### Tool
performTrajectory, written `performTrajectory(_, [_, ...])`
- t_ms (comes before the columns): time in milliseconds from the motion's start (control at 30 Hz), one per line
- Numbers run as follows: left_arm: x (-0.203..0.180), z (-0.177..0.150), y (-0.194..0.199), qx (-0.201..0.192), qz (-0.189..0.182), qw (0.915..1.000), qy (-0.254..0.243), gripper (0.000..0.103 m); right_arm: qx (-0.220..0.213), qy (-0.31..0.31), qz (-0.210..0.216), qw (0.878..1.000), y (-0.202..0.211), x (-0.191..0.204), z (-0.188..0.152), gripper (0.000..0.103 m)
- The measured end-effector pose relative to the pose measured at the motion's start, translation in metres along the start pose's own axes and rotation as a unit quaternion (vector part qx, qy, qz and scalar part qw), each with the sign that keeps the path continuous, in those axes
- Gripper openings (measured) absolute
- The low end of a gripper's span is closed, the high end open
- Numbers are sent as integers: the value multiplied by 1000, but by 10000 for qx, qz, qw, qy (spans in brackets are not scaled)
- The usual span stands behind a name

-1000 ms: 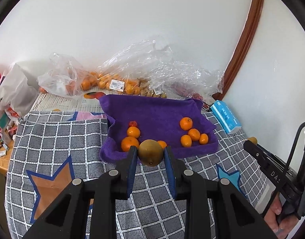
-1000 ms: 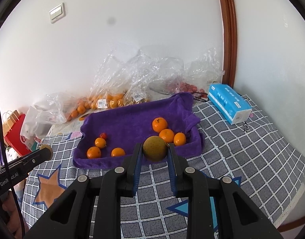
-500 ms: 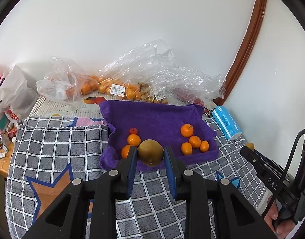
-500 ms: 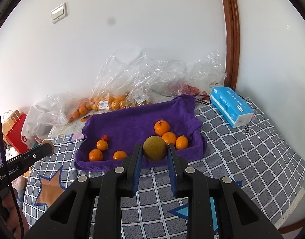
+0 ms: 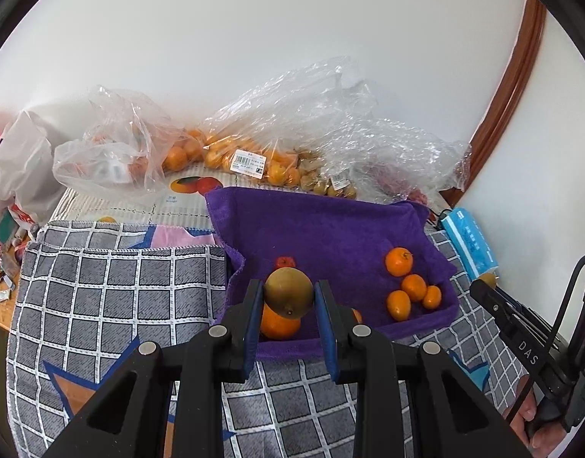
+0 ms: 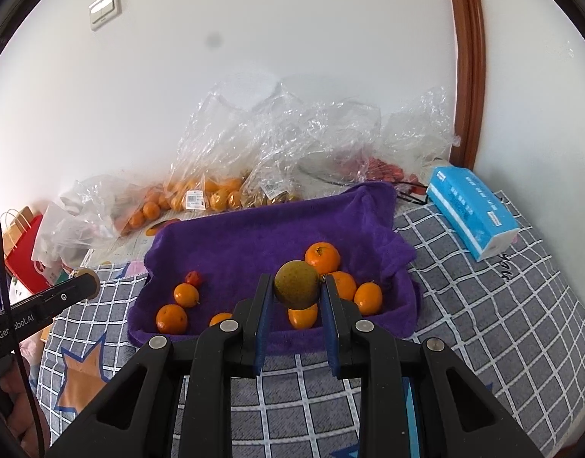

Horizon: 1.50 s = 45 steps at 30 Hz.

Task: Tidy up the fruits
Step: 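Lower both yellow-green fruits onto the towel and open both tools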

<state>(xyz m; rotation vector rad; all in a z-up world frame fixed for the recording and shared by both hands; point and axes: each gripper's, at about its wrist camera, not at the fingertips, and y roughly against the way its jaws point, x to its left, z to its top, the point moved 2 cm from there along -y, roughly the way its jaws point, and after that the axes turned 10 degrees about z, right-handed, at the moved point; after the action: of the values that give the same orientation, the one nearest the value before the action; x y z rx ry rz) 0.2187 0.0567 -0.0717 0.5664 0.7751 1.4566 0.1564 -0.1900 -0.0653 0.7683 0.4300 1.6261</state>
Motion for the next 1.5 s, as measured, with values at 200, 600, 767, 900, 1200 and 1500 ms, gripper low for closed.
performTrajectory(200, [-6, 2, -28, 184, 73, 9998, -27, 26, 162, -32, -7, 9999, -29, -11, 1, 24])
performTrajectory(600, [-14, 3, -71, 442, 135, 9989, -75, 26, 536, -137, 46, 9985, -82, -31, -11, 24])
performTrajectory(767, [-9, 4, -82, 541, 156, 9984, 21, 26, 566, -114, 92, 9983, -92, -33, -13, 24])
performTrajectory(900, [-11, 4, -87, 558, 174, 9983, -12, 26, 629, -19, 124, 9979, -101, -30, -14, 24])
performTrajectory(1200, [-1, 2, -93, 611, 55, 9981, 75, 26, 670, 121, 110, 9976, -112, -27, -19, 24])
performTrajectory(1500, [-27, -1, -101, 685, -240, 9973, -129, 26, 668, 138, 246, 9974, -120, -25, -18, 24])
